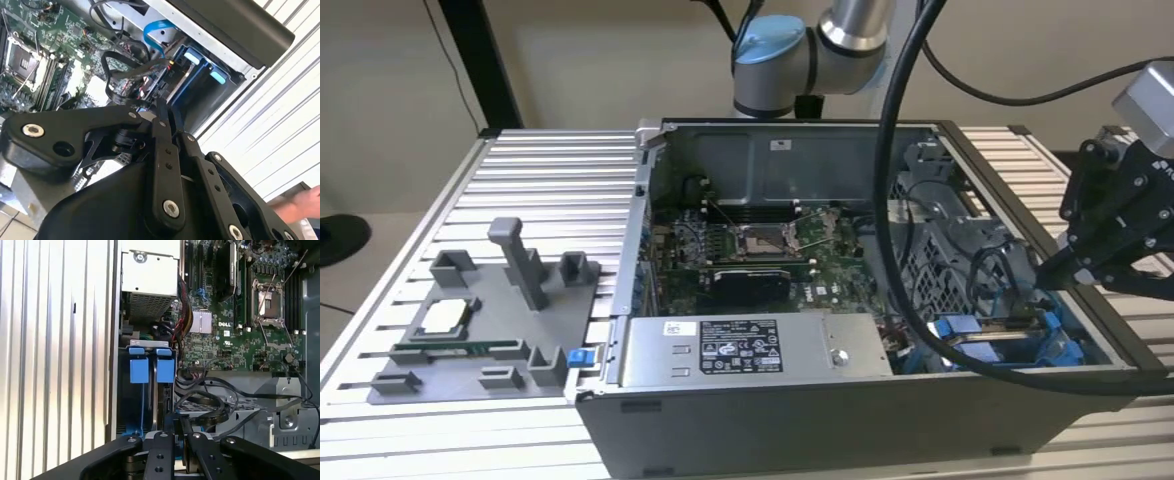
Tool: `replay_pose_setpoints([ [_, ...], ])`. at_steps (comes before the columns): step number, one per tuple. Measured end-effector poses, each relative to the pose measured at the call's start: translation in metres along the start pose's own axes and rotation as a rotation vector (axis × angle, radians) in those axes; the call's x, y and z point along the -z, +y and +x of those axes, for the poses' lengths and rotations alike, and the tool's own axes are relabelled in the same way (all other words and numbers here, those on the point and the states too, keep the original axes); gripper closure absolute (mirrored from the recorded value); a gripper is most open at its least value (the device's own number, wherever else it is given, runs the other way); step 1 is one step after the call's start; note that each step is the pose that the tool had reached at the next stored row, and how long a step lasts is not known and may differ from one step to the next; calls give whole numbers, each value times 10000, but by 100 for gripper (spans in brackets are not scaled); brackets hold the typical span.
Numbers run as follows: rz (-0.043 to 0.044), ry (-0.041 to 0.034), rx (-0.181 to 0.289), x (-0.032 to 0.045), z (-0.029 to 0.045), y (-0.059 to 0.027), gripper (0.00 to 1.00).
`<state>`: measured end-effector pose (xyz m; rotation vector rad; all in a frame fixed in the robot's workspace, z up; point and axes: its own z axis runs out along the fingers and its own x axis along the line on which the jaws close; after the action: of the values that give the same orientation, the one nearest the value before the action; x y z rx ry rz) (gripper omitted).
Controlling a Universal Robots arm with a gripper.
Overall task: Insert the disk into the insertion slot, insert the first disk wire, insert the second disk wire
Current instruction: 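Insert the second disk wire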
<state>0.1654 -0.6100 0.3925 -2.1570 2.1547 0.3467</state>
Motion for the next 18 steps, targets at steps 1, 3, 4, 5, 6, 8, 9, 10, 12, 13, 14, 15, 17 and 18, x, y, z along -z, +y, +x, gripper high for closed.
replay_pose_setpoints([
  [1, 0, 0, -1, 0, 1, 1, 100],
  [3, 0, 0, -1, 1, 2, 1, 100],
  [4, 0, 0, -1, 1, 2, 1, 100],
  [5, 0, 0, -1, 1, 2, 0, 100],
  [6, 0, 1, -1, 1, 2, 1, 100],
  [8, 0, 1, -1, 1, 3, 0, 100],
  [9, 0, 0, -1, 1, 3, 1, 100],
  [10, 1, 1, -1, 1, 3, 1, 100],
  [12, 4, 0, 0, 1, 3, 1, 100],
  [13, 22, 1, 3, -1, 4, 3, 100],
  [14, 62, -1, 11, -5, 5, 5, 100],
  [15, 124, 2, 25, -8, 5, 10, 100],
  [17, 341, 3, 72, -22, 8, 32, 100],
  [18, 464, 6, 98, -29, 9, 53, 100],
])
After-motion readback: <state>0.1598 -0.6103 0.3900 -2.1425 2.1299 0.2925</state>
